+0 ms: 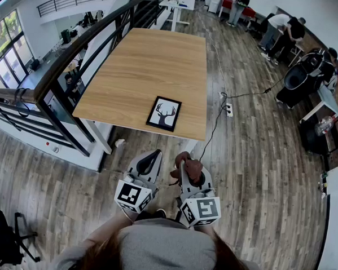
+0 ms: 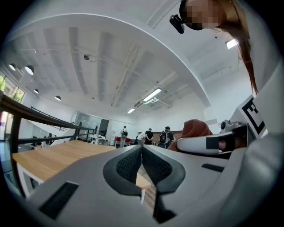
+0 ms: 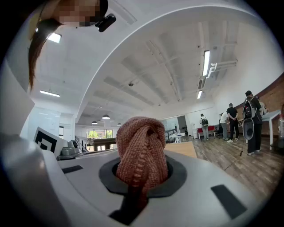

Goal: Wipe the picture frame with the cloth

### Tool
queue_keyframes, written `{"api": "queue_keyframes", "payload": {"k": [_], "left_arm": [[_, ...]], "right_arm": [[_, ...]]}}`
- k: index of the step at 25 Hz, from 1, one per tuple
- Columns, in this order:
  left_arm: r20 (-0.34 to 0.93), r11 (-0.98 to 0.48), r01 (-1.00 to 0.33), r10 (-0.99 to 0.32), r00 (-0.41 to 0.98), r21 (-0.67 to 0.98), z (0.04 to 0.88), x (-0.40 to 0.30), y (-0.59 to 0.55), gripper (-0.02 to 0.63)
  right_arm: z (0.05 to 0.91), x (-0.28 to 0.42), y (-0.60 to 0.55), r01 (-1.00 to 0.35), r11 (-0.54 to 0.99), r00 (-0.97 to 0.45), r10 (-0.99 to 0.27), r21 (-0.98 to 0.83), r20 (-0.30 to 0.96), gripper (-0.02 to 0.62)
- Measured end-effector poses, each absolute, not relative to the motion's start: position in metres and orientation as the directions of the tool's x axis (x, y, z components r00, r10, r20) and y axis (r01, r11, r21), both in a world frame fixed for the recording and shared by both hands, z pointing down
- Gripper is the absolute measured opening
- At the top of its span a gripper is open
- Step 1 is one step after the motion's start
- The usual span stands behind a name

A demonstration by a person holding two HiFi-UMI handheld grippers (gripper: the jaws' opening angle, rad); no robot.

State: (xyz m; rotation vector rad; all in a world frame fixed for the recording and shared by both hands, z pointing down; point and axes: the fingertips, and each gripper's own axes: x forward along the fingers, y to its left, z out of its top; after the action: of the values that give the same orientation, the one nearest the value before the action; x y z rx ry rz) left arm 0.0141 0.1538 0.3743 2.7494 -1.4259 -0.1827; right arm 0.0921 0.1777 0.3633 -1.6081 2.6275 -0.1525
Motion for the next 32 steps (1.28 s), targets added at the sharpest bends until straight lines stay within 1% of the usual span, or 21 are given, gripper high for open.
{"api": "queue_keyframes", "payload": {"k": [4, 14, 21, 27, 32], "left_arm": [[-0.073, -0.566, -0.820, -0.824, 0.562, 0.086, 0.381, 0.016, 0.161, 0.009], [-0.062, -0.523, -0.847, -0.852, 0.520, 0.096, 0.389, 0.004, 0.140, 0.009], [-0.092, -0.553, -0.829, -0.833, 0.546, 0.083, 0.386, 0.004, 0.080, 0.009], [-0.108, -0.572, -0.815, -0.819, 0.563, 0.088, 0.379, -0.008, -0.005, 0.009], [-0.103, -0.601, -0.796, -0.798, 0.594, 0.066, 0.368, -0.012, -0.069, 0.009]], "right_arm": [[0.370, 0.094, 0.177, -0.865, 0.472, -0.480, -0.877, -0.168, 0.011, 0.044], [0.372, 0.084, 0.149, -0.849, 0.505, -0.512, -0.859, -0.158, 0.006, 0.044], [0.371, 0.083, 0.096, -0.873, 0.471, -0.475, -0.880, -0.128, -0.003, 0.044], [0.370, 0.071, 0.018, -0.887, 0.449, -0.451, -0.892, -0.112, -0.001, 0.044], [0.356, 0.067, -0.048, -0.904, 0.414, -0.414, -0.910, -0.108, -0.025, 0.044]]}}
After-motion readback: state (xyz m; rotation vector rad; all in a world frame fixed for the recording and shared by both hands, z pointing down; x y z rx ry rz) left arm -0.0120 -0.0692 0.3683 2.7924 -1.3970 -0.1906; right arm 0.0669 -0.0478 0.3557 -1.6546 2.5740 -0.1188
